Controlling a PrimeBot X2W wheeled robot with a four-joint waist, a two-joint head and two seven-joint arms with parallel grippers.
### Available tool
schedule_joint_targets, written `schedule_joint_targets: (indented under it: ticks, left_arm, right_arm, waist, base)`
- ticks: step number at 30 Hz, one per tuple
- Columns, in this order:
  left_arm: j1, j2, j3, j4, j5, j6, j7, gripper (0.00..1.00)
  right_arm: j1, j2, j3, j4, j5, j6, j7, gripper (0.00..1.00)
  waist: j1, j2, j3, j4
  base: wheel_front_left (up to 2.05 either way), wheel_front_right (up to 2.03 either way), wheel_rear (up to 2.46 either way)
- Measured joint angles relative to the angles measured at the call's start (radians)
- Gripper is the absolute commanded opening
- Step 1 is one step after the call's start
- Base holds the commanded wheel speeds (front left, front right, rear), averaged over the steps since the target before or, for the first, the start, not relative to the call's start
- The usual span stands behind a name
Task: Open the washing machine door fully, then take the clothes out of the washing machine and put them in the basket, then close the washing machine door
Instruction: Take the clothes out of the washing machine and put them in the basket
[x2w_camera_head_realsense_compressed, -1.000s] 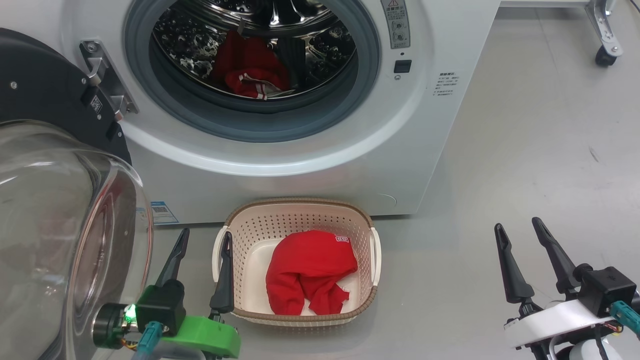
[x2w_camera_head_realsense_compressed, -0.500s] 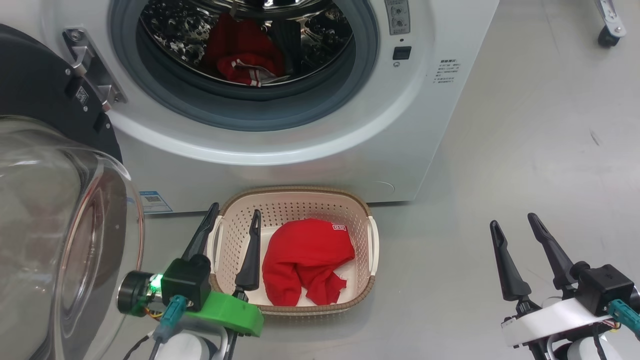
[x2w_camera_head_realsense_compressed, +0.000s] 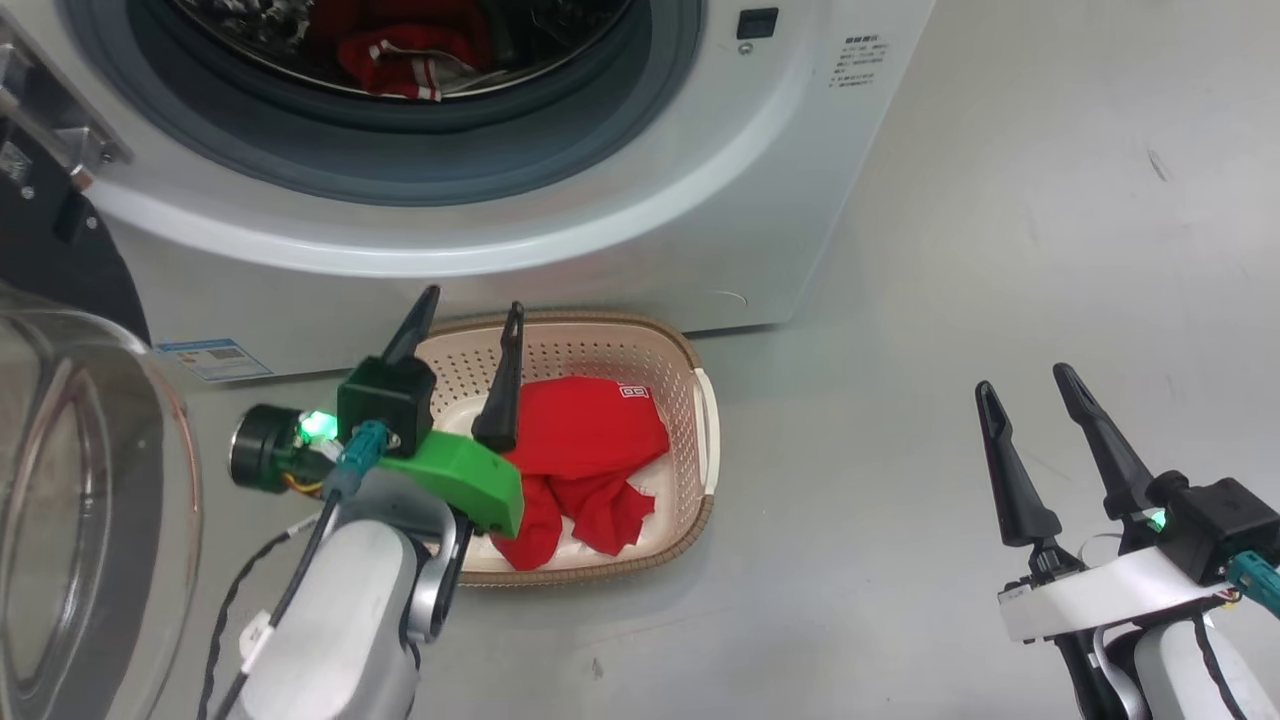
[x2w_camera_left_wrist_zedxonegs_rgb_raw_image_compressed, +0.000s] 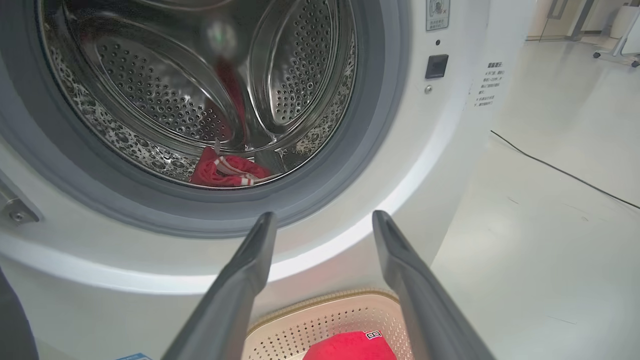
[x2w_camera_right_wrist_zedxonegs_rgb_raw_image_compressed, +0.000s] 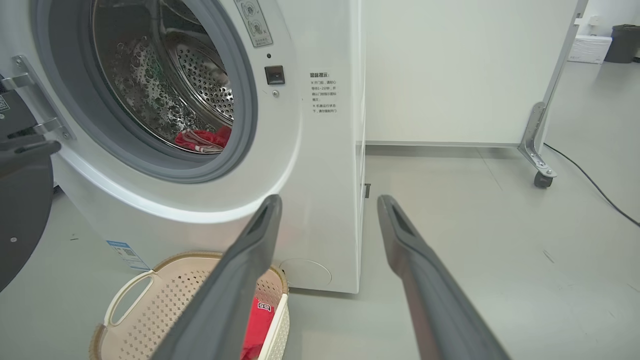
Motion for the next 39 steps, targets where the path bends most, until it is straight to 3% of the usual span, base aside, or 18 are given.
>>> schedule_joint_targets:
  ticks: [6,19,29,39]
  left_arm:
    - [-0.148,-0.001,0.005,0.09,0.019,0.0,0.067,1.0]
    - [-0.473,0.016,0.025,0.267,0.045,0.0,0.35,1.0]
    - [-0.705,0.125,0.096,0.307,0.07,0.0,0.502,1.0]
    - [-0.861,0.249,0.101,0.357,0.123,-0.001,0.675,1.0]
  right_arm:
    - [-0.054,0.003,0.002,-0.003,0.024,0.001,0.0,1.0]
    - [-0.166,0.051,0.014,0.007,0.084,0.001,0.0,1.0]
    - [-0.221,0.053,0.04,0.012,0.116,0.001,0.0,1.0]
    - [-0.286,0.06,0.084,0.019,0.151,0.001,0.0,1.0]
  waist:
    - [0.0,0.0,0.068,-0.039]
    - [0.0,0.0,0.207,-0.149]
    - [0.0,0.0,0.303,-0.205]
    - [0.0001,0.0,0.393,-0.259]
  base:
    - [0.0,0.0,0.0]
    - [0.0,0.0,0.0]
    - [0.0,0.0,0.0]
    - [0.0,0.0,0.0]
